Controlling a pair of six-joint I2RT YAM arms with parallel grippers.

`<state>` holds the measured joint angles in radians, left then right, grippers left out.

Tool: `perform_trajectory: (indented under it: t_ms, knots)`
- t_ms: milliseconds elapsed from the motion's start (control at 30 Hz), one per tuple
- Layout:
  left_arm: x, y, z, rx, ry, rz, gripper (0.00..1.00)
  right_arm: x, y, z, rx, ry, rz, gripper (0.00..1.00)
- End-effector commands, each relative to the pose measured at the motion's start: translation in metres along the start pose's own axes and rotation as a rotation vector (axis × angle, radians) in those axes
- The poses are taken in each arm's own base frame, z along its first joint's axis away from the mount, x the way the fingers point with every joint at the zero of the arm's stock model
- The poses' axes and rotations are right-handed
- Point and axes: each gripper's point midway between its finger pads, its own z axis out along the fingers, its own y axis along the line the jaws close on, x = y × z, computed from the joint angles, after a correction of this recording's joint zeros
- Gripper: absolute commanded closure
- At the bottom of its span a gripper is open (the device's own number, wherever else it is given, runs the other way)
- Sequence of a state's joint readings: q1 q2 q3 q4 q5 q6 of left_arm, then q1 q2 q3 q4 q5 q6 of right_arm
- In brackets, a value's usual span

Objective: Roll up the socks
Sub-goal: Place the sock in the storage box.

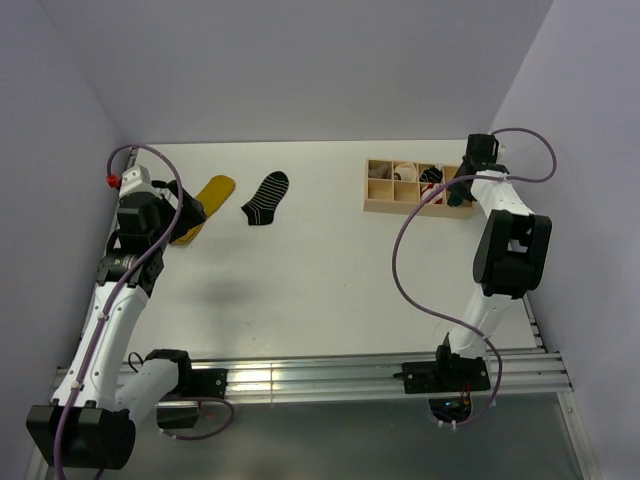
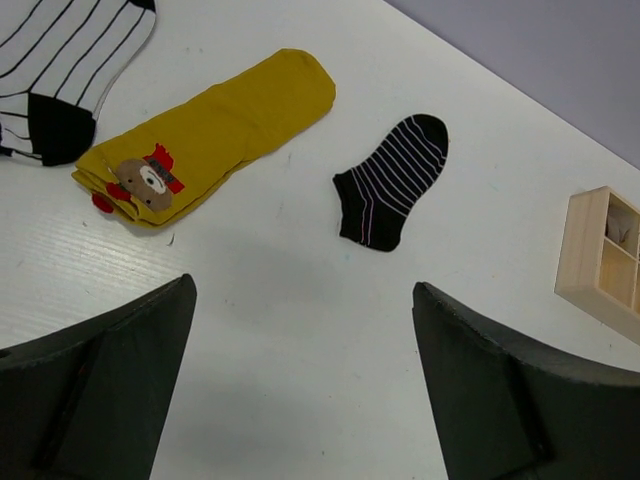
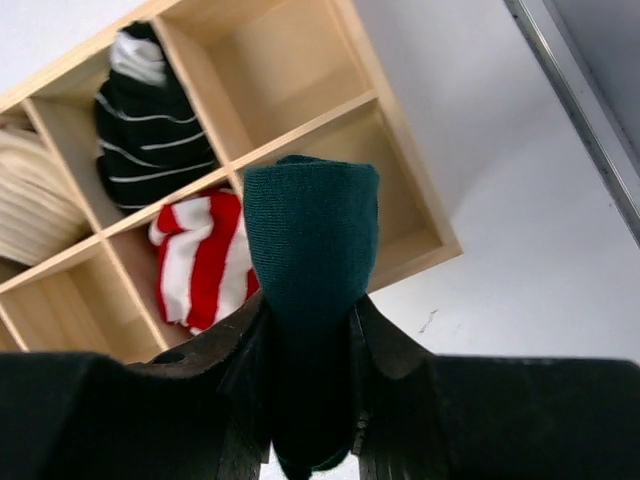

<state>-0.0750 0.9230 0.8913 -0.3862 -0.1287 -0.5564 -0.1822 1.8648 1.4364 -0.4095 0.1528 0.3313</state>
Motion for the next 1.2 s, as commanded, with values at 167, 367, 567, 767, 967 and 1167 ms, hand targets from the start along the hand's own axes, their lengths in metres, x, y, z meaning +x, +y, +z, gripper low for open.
perform_trajectory:
  t_ms: [167,367,567,767,967,1167]
  knots:
    - [-0.001,-0.002,0.003,0.011,0.002,0.026,0.06,-0.029,-0.01,0.02,-0.005,-0.022,0.072,1.0]
    - [0.003,-0.002,0.005,0.016,0.016,0.025,0.07,-0.015,-0.01,0.041,-0.001,0.04,0.065,1.0]
    - [0.003,-0.003,0.006,0.023,0.019,0.027,0.07,0.002,0.003,0.052,-0.067,0.116,0.067,1.0]
    - [0.004,-0.005,0.006,0.029,0.023,0.025,0.07,0.012,0.013,0.052,-0.12,0.173,0.067,1.0]
    - [0.006,-0.005,0.007,0.033,0.03,0.026,0.08,0.021,0.018,0.046,-0.159,0.213,0.046,1.0]
    - [0.007,-0.005,0.007,0.036,0.036,0.024,0.07,0.025,0.014,0.047,-0.138,0.215,0.043,1.0]
